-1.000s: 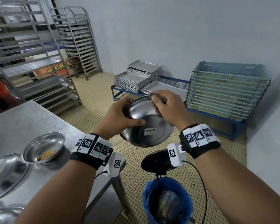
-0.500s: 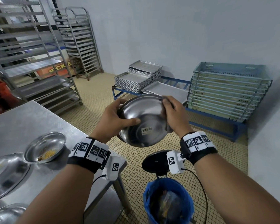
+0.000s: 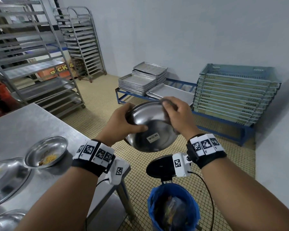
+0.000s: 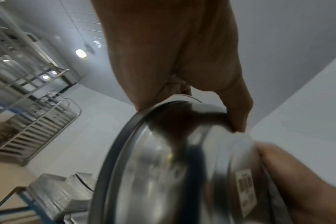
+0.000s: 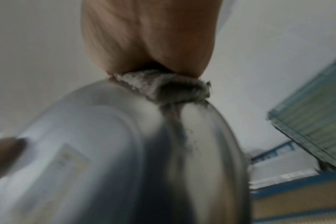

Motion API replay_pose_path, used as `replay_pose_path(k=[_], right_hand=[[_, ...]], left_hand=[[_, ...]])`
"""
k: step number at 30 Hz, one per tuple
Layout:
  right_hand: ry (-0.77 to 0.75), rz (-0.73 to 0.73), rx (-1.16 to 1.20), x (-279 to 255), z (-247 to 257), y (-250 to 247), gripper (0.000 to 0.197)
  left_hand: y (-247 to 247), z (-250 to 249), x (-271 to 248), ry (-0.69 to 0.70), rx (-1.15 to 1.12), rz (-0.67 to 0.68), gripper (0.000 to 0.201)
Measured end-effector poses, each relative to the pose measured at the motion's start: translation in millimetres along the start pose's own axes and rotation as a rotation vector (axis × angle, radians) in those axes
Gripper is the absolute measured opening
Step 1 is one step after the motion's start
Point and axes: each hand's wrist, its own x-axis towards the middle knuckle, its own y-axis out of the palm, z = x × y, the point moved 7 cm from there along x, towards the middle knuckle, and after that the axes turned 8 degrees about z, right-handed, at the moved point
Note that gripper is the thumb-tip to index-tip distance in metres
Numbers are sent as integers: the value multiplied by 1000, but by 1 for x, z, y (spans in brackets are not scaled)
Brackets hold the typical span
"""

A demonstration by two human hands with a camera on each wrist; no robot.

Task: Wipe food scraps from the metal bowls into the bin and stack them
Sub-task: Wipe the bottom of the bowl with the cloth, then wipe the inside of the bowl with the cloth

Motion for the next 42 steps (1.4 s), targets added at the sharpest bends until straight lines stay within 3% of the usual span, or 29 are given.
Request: replay_pose_path(k=[2, 4, 9, 13, 15, 18, 21, 25, 27, 31, 33, 37, 42], right_hand=[[125, -80, 148, -6, -20, -10, 20], [133, -87, 117, -5, -20, -9, 21], [-126, 15, -155, 10, 20, 0, 25], [64, -105, 57, 3, -12, -16, 22], [55, -87, 24, -1, -12, -14, 20], [-77, -2, -130, 3, 10, -2, 23], [-157, 12, -194, 9, 23, 4, 30], [37, -96, 45, 5, -13, -11, 26], [76, -90, 51, 2, -17, -10, 23], [-177, 66, -215, 9, 26, 7, 23], [-158, 11, -159, 15, 22, -2, 23], [81, -123, 176, 10, -22, -20, 25], [-64, -235, 37, 3, 2, -23, 18]], left_hand=[[-7, 9, -6, -15, -202, -57, 67], [-4, 11, -7, -23, -246, -57, 71], [6, 6, -4, -14, -240, -32, 71], [-1, 17, -8, -44, -385, -75, 71], [-3, 15, -8, -46, -274, -54, 70], [3, 2, 0, -47, 64, 32, 68], [3, -8, 3, -12, 58, 1, 68], [-9, 7, -3, -22, -160, -80, 60], [-6, 9, -4, -38, -181, -53, 63], [4, 2, 1, -23, -113, -1, 75], [-1, 6, 1, -25, -277, -35, 73], [-13, 17, -5, -23, -536, -146, 67], [-7, 22, -1, -179, -342, -127, 88]])
